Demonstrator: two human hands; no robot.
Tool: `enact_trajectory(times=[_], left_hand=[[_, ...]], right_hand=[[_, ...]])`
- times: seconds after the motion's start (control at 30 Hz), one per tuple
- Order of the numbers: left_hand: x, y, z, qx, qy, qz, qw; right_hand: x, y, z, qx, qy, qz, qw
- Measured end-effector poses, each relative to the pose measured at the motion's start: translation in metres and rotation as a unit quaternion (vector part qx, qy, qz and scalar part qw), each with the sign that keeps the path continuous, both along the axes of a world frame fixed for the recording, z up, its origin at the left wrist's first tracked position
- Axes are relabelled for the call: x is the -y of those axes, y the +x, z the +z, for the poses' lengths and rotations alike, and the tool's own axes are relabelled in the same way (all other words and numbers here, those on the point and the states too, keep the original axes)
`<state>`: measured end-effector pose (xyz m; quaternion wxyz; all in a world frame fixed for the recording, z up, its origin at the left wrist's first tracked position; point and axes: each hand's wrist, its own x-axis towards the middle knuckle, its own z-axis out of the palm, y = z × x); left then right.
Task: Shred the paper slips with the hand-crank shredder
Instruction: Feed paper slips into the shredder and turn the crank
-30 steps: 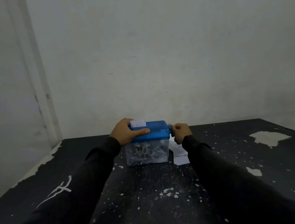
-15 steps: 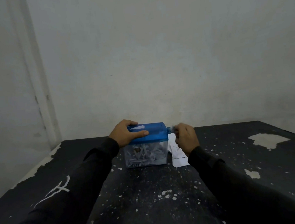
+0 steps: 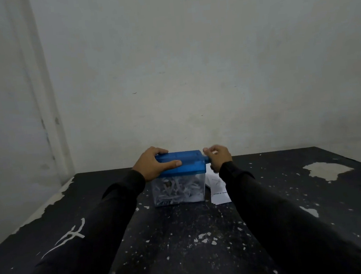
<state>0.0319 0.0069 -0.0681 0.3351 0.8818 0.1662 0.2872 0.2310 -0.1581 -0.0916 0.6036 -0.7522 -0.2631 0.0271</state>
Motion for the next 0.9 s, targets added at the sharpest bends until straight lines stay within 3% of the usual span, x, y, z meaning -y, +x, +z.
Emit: enact_trajectory(times=[0.17, 0.33, 0.43, 0.5, 0.57, 0.9], left_hand=[[0.000, 0.002, -0.001, 0.000, -0.002, 0.011, 1.000], [0.002, 0.000, -0.002, 0.003, -0.009, 0.007, 1.000], [0.003, 0.000, -0.002, 0.008, -0.010, 0.009, 1.000], [0.003, 0.000, -0.001, 0.010, -0.010, 0.008, 1.000], [0.003, 0.001, -0.001, 0.010, -0.013, 0.008, 1.000], [0.005, -0.001, -0.002, 0.017, -0.022, 0.005, 1.000]], right_hand=[[0.024, -0.011, -0.049, 0.018, -0.044, 0.010, 0.999], [0.039, -0.007, -0.050, 0.058, -0.028, -0.041, 0.997], [0.049, 0.008, -0.057, 0.067, -0.164, -0.094, 0.980], [0.053, 0.015, -0.065, 0.038, -0.288, -0.083, 0.953], [0.052, 0.023, -0.071, 0.026, -0.350, -0.075, 0.934], [0.058, 0.024, -0.066, -0.013, -0.246, -0.071, 0.967]])
